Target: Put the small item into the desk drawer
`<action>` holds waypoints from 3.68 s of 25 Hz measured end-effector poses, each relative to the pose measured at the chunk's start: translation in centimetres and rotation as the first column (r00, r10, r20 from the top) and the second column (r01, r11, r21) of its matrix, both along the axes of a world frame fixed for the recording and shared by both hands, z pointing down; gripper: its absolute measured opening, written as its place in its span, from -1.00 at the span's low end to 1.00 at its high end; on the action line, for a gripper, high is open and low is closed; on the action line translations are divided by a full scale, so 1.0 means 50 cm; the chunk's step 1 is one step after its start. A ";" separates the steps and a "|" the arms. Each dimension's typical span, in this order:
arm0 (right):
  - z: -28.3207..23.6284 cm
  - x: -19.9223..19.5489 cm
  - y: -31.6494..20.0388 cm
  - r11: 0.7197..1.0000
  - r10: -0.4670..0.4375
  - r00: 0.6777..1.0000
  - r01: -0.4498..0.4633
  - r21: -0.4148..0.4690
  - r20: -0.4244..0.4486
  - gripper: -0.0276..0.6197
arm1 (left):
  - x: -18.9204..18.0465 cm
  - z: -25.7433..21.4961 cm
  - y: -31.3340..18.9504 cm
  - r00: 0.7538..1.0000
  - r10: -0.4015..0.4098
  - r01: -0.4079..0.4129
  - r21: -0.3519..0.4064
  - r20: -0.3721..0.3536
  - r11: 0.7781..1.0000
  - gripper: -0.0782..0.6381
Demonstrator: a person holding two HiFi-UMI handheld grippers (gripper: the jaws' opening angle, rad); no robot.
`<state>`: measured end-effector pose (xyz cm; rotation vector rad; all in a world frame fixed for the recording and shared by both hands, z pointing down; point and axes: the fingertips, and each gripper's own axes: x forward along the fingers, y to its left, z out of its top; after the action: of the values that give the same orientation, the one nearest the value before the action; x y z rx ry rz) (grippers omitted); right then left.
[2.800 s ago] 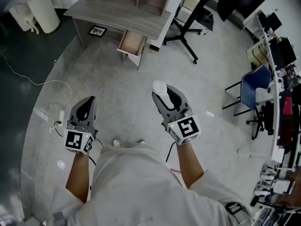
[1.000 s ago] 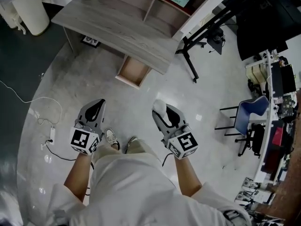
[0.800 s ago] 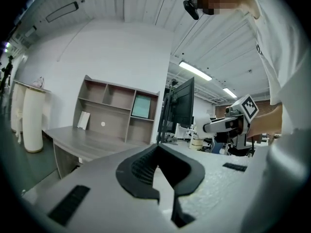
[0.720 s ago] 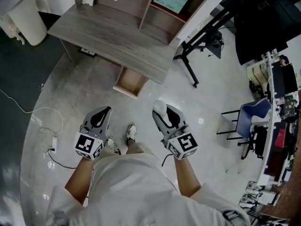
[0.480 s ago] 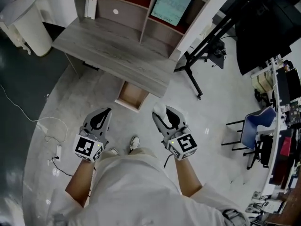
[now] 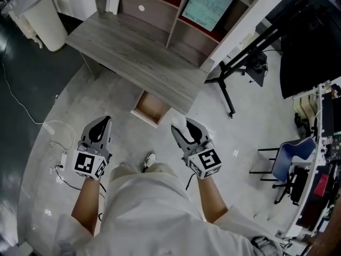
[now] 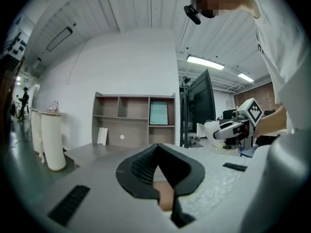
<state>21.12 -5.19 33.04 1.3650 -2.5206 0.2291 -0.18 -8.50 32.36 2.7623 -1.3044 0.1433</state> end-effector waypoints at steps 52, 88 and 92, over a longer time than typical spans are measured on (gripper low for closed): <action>0.604 -0.135 -0.205 0.889 -0.344 0.905 0.227 -0.398 -0.251 -0.42 | -0.036 0.431 0.012 0.992 -0.128 0.122 -0.312 0.001 0.942 -0.77; 0.811 -0.149 -0.266 0.832 -0.466 0.782 0.229 -0.505 -0.414 -0.42 | -0.027 0.450 0.000 0.975 -0.221 0.218 -0.331 0.028 0.918 -0.77; 0.824 -0.154 -0.268 0.824 -0.478 0.768 0.224 -0.520 -0.426 -0.42 | -0.036 0.451 0.011 0.971 -0.236 0.233 -0.332 0.030 0.914 -0.77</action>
<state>13.42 -18.59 74.24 0.6198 -2.0153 0.2692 -1.98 -7.98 54.92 2.3049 -1.4442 0.3017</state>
